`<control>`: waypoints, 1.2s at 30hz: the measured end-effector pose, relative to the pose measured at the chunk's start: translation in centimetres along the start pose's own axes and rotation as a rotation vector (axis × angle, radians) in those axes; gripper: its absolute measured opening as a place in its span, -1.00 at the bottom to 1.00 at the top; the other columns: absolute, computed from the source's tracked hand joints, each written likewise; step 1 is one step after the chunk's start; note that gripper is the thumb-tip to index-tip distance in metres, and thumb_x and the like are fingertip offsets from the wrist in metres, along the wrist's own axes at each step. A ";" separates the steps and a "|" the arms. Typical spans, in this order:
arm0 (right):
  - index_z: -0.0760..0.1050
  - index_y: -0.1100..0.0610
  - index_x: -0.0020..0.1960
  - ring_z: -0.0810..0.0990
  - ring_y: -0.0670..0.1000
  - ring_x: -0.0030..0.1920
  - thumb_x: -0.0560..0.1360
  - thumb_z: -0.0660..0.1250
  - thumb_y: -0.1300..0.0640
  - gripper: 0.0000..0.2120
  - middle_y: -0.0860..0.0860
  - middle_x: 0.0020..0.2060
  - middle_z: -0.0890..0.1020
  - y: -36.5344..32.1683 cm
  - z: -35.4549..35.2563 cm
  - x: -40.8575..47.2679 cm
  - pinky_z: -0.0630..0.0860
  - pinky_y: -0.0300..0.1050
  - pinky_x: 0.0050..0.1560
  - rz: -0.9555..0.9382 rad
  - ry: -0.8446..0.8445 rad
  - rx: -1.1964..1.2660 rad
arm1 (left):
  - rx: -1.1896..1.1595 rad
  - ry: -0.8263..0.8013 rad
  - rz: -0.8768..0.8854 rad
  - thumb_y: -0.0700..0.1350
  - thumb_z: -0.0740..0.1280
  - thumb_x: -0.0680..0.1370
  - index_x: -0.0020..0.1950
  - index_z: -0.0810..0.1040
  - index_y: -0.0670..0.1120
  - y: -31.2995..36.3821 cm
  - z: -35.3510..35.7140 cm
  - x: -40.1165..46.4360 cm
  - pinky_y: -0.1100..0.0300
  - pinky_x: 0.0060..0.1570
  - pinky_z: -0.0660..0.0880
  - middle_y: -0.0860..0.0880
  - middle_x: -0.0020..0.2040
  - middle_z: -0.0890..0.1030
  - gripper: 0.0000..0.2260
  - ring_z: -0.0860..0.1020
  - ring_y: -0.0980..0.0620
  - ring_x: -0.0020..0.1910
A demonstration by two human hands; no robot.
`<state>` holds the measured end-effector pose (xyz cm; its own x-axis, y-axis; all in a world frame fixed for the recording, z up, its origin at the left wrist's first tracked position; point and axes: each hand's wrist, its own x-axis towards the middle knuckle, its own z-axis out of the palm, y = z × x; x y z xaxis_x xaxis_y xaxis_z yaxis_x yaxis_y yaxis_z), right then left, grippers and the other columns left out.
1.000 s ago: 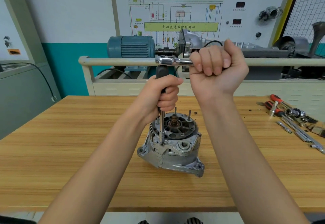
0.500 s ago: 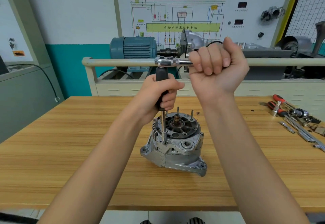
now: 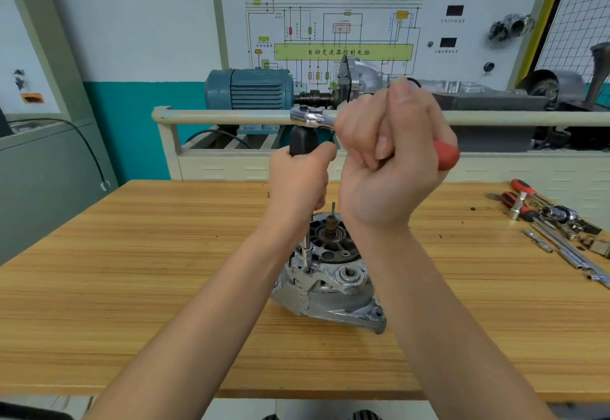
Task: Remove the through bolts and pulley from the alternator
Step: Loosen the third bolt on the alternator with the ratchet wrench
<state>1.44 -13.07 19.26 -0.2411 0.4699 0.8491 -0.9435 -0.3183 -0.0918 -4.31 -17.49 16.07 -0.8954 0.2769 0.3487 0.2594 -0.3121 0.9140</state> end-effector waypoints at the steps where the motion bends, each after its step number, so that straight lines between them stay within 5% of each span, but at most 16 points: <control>1: 0.15 0.08 -0.52 0.18 -0.10 -0.60 0.45 0.08 0.37 -0.58 -0.06 -0.65 0.26 0.0 -0.1 0.1 0.12 -0.19 -0.44 0.008 -0.003 0.013 | 0.003 -0.021 -0.001 -0.32 0.27 0.48 -0.44 0.20 -0.05 0.0 -0.2 0.0 0.34 -0.60 0.11 0.06 -0.59 0.19 -0.61 0.11 0.10 -0.62; 5: 0.23 0.09 -0.61 0.10 -0.08 -0.62 0.50 0.10 0.28 -0.51 -0.06 -0.69 0.22 -0.7 -1.7 2.1 0.13 -0.20 -0.50 0.278 0.042 0.223 | -0.021 -0.301 -0.030 -0.30 0.30 0.44 -0.48 0.24 -0.04 0.6 -1.7 0.1 0.32 -0.58 0.14 0.05 -0.60 0.19 -0.62 0.12 0.09 -0.63; 11: 0.19 0.10 -0.62 0.14 -0.07 -0.69 0.50 0.10 0.19 -0.50 -0.05 -0.71 0.17 -0.3 -3.9 4.3 0.11 -0.24 -0.58 0.613 0.364 0.625 | -0.141 -0.634 -0.118 -0.22 0.27 0.43 -0.54 0.28 -0.04 1.4 -2.2 0.6 0.35 -0.61 0.12 0.07 -0.65 0.20 -0.65 0.14 0.15 -0.70; 14: 0.20 0.08 -0.61 0.12 -0.07 -0.67 0.43 0.14 0.21 -0.56 -0.05 -0.70 0.17 -0.4 -3.5 3.8 0.11 -0.23 -0.57 0.532 0.363 0.526 | -0.132 -0.515 -0.122 -0.25 0.27 0.49 -0.55 0.24 -0.01 1.1 -1.7 0.7 0.36 -0.61 0.04 0.08 -0.65 0.17 -0.56 0.10 0.16 -0.69; 19: 0.22 0.10 -0.58 0.10 -0.08 -0.61 0.48 0.13 0.29 -0.55 -0.05 -0.68 0.21 -0.3 -1.5 1.9 0.09 -0.15 -0.48 0.265 0.089 0.192 | -0.017 -0.022 -0.001 -0.33 0.26 0.48 -0.40 0.22 -0.05 0.4 -0.2 0.4 0.33 -0.58 0.09 0.05 -0.57 0.19 -0.65 0.11 0.10 -0.62; 21: 0.27 0.06 -0.46 0.14 -0.07 -0.62 0.47 0.10 0.32 -0.64 -0.04 -0.67 0.22 -0.2 -0.5 1.2 0.06 -0.11 -0.47 0.149 0.024 0.063 | 0.002 0.054 0.027 -0.34 0.27 0.46 -0.39 0.22 -0.06 0.2 0.2 0.3 0.32 -0.58 0.10 0.02 -0.54 0.19 -0.66 0.12 0.09 -0.61; 25: 0.26 0.07 -0.52 0.15 -0.08 -0.62 0.47 0.09 0.33 -0.59 -0.04 -0.67 0.24 -0.5 -0.7 1.2 0.06 -0.13 -0.48 0.120 0.001 0.063 | 0.004 -0.116 0.021 -0.36 0.29 0.45 -0.42 0.22 -0.05 0.4 -0.5 0.2 0.34 -0.59 0.12 0.06 -0.59 0.20 -0.63 0.12 0.11 -0.63; 29: 0.22 0.09 -0.62 0.11 -0.08 -0.64 0.50 0.10 0.24 -0.50 -0.06 -0.70 0.20 -1.2 -2.5 3.2 0.14 -0.23 -0.53 0.439 0.121 0.300 | -0.093 -0.590 -0.092 -0.22 0.31 0.41 -0.49 0.33 -0.05 1.3 -2.5 0.9 0.33 -0.60 0.14 0.07 -0.61 0.23 -0.70 0.16 0.15 -0.66; 31: 0.21 0.10 -0.62 0.14 -0.08 -0.66 0.46 0.12 0.20 -0.53 -0.05 -0.71 0.18 -1.2 -3.2 3.9 0.13 -0.24 -0.54 0.567 0.216 0.449 | -0.103 -0.696 -0.110 -0.22 0.32 0.41 -0.52 0.33 -0.05 1.6 -2.9 1.0 0.34 -0.60 0.17 0.07 -0.63 0.24 -0.68 0.18 0.15 -0.67; 36: 0.20 0.09 -0.61 0.12 -0.07 -0.65 0.56 0.05 0.22 -0.45 -0.05 -0.70 0.17 -0.7 -3.0 3.6 0.11 -0.23 -0.53 0.509 0.293 0.400 | -0.050 -0.410 -0.092 -0.27 0.28 0.50 -0.53 0.22 -0.01 1.2 -1.6 0.7 0.34 -0.61 0.08 0.08 -0.63 0.17 -0.55 0.10 0.14 -0.67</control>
<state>0.53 -8.73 20.82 -0.7340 0.3668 0.5716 -0.5552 -0.8088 -0.1940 -5.19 -19.13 17.05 -0.6936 0.6409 0.3290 0.1579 -0.3103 0.9374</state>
